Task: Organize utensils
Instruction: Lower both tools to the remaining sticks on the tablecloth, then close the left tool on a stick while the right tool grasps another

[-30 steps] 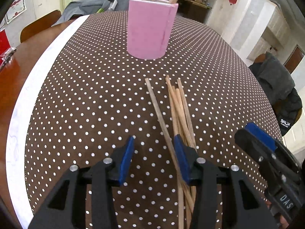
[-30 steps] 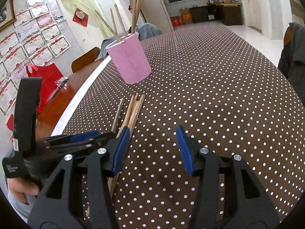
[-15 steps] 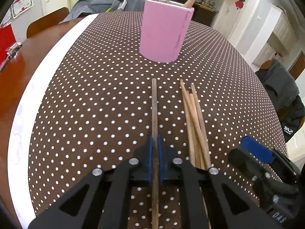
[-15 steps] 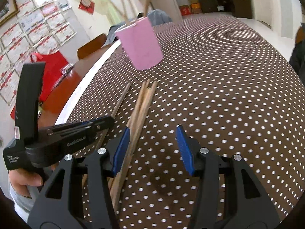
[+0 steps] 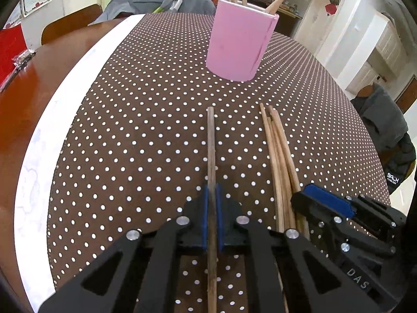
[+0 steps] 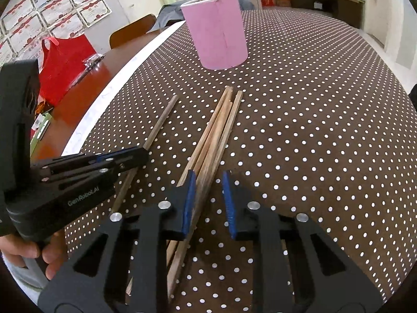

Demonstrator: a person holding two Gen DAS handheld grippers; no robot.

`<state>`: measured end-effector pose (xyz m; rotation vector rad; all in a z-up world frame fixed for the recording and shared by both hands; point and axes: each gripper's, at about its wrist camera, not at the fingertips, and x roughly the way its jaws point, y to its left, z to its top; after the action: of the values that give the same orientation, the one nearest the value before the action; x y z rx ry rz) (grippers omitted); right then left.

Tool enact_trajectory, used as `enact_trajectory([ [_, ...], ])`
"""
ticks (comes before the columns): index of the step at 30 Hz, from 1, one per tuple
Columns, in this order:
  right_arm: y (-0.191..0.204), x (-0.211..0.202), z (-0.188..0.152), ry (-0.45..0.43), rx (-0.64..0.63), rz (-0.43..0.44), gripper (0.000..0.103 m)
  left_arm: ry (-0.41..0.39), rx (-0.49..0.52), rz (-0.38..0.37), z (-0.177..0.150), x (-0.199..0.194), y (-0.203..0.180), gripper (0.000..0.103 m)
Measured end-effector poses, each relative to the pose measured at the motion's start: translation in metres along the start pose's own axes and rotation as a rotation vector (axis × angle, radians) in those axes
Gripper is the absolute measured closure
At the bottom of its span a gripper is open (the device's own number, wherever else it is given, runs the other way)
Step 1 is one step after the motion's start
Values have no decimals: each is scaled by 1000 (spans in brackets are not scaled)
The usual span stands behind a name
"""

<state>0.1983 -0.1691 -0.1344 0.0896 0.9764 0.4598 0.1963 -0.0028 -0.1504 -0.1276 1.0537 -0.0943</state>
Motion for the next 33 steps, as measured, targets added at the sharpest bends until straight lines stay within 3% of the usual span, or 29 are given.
enact_trajectory([
  [2, 0, 0, 2, 7, -2, -7, 90, 1, 2, 1, 1, 1, 0, 97],
  [6, -7, -1, 5, 16, 7, -32, 93, 4, 8, 5, 2, 2, 0, 97],
  [13, -18, -3, 4, 30, 13, -26, 94, 13, 34, 34, 6, 5, -6, 96],
  [22, -8, 15, 35, 138, -49, -127, 92, 53, 72, 81, 22, 14, -10, 96],
  [29, 3, 29, 59, 194, -66, -141, 92, 76, 86, 63, 27, 16, -8, 96],
  [33, 2, 33, 59, 180, -63, -137, 93, 88, 86, 54, 29, 17, -7, 96],
])
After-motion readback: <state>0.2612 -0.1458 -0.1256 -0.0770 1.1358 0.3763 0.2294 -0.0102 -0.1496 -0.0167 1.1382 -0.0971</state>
